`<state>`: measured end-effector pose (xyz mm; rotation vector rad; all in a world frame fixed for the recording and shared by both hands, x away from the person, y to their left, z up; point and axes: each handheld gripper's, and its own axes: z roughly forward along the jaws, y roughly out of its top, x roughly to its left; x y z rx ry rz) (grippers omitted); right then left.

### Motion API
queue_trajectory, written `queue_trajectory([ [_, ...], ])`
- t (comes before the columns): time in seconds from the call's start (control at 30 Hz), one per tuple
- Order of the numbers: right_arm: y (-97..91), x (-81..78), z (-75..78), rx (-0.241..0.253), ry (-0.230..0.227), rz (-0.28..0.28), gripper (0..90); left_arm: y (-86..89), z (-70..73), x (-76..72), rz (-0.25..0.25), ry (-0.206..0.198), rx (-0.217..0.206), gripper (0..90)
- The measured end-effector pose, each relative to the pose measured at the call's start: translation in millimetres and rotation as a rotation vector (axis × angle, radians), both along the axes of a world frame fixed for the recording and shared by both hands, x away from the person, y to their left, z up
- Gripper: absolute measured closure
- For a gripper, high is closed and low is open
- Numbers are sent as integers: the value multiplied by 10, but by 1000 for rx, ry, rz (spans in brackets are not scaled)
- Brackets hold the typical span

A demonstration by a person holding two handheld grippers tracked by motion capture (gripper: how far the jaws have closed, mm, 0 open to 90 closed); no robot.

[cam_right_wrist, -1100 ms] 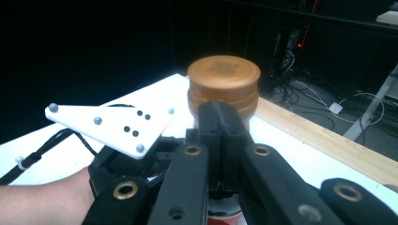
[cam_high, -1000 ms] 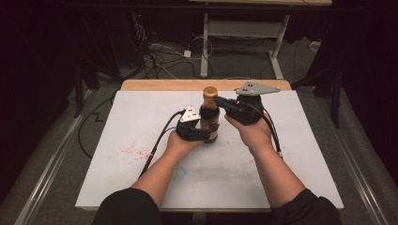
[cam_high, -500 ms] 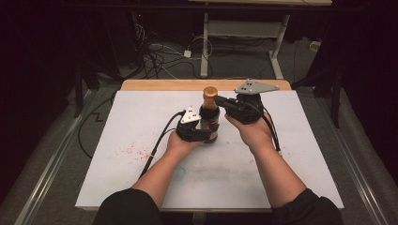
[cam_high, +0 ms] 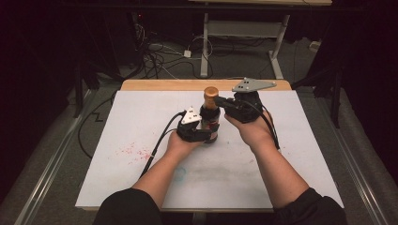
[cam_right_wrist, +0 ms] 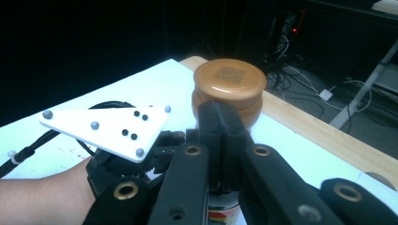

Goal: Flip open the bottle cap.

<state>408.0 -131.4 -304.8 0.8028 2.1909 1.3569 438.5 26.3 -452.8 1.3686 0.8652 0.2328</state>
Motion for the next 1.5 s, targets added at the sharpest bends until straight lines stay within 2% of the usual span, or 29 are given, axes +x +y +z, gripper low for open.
queue_trajectory([
  [0.1, 4, -3, 4, 1, -1, -14, 900, -7, -3, -1, 6, 1, -27, 292],
  [0.27, -28, 17, 5, 8, 4, -21, 900, 4, -5, -4, 1, -1, -18, 293],
  [0.3, -26, 15, 5, 6, 2, -22, 900, -47, 7, -3, 34, 15, -90, 292],
  [0.37, -21, 15, 7, 5, 2, -25, 900, -46, 6, -2, 34, 15, -90, 293],
  [0.4, -20, 16, 6, 5, 1, -26, 900, 5, -8, -3, 2, -1, -18, 293],
  [0.43, -20, 17, 5, 7, 2, -26, 900, 7, -10, -3, 1, -3, -15, 294],
  [0.47, -21, 18, 5, 7, 3, -26, 900, 7, -10, -3, 1, -3, -16, 294],
  [0.5, -21, 18, 6, 7, 3, -26, 900, -47, 2, -1, 34, 13, -92, 295],
  [0.87, 9, 16, 40, -10, 17, -40, 900, -40, -6, -5, 31, 8, -95, 305],
  [1.07, 38, 8, 69, -36, 19, -45, 900, -32, -18, -6, 32, 1, -104, 308],
  [1.1, 44, 11, 69, -32, 20, -49, 900, -20, -18, 5, 31, 6, -110, 308],
  [1.13, 47, 16, 77, -21, 9, -48, 900, -27, -29, -2, 19, -9, -108, 308],
  [1.17, 29, 3, 122, 43, -32, -51, 900, -49, -31, -28, 7, -30, -79, 307],
  [1.2, 7, -8, 225, 107, -43, -49, 900, -73, -34, -58, -3, -55, -56, 306],
  [1.23, 24, -25, 325, 121, -60, -30, 900, -88, -34, -60, 9, -50, -71, 304],
  [1.3, 76, -53, 405, 77, -84, -31, 900, -30, -26, -8, 36, 2, -119, 300],
  [1.33, 72, -50, 397, 74, -69, -26, 900, -10, -28, -7, 32, 4, -133, 299],
  [1.37, 58, -61, 371, 66, -67, -27, 900, -12, -33, -16, 25, -5, -125, 298],
  [1.4, 37, -71, 338, 55, -66, -31, 900, 42, -58, -15, 7, -30, -10, 298],
  [1.43, 14, -71, 303, 49, -55, -32, 900, -38, -41, -27, 28, -18, -115, 297],
  [1.5, -33, -68, 235, 46, -35, -37, 900, -33, -40, -15, 30, -11, -125, 297],
])
